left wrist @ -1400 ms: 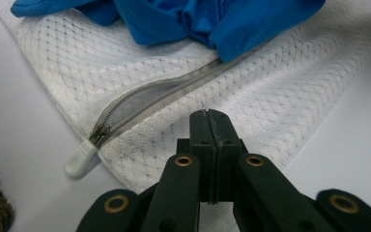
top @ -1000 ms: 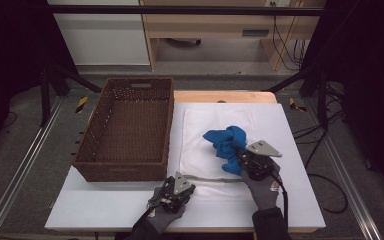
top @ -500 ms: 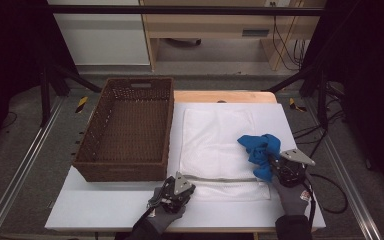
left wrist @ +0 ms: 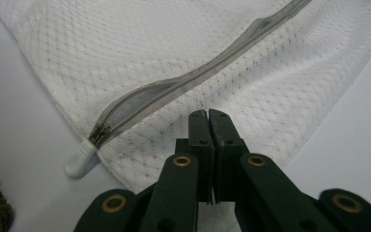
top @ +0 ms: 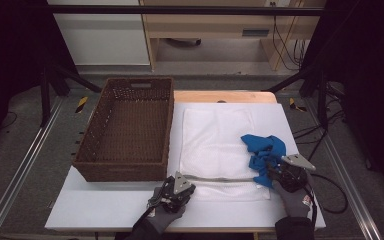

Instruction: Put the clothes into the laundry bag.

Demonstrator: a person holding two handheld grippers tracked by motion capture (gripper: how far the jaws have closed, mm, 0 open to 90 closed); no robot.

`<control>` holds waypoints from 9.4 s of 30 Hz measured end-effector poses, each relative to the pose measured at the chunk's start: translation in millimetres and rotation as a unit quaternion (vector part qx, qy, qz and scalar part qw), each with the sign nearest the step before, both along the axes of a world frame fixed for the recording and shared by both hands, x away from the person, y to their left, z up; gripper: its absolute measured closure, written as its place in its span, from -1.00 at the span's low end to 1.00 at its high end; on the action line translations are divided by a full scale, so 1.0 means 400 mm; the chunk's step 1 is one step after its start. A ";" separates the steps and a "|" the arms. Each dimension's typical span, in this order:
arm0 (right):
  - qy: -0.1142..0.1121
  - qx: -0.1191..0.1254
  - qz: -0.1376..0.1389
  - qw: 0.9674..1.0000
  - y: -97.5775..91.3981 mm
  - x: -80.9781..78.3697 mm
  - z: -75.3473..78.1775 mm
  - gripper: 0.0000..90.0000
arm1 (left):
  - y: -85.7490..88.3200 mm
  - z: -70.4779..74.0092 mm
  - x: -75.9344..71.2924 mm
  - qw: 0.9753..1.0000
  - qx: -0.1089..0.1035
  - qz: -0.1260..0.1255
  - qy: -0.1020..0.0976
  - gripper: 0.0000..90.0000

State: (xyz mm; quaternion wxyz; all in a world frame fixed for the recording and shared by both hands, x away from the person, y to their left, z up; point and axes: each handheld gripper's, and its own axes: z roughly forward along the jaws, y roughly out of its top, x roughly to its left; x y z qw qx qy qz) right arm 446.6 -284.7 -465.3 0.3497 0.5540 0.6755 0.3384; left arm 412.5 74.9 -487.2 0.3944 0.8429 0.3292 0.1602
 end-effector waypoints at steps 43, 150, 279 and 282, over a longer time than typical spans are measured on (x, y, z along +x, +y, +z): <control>0.076 0.007 0.204 0.976 0.286 -0.023 -0.053 0.25 | -0.026 0.003 -0.011 1.000 0.002 -0.016 0.006 1.00; 0.078 0.052 0.211 0.973 0.186 -0.131 -0.060 0.86 | -0.094 0.155 0.108 0.996 -0.086 -0.017 -0.028 0.96; 0.042 0.045 0.287 0.956 0.347 -0.026 -0.004 0.75 | -0.097 0.192 0.087 0.994 -0.099 -0.021 -0.034 0.97; 0.043 0.048 0.267 0.962 0.356 -0.007 -0.020 0.68 | -0.089 0.175 0.088 0.994 -0.100 -0.019 -0.025 0.97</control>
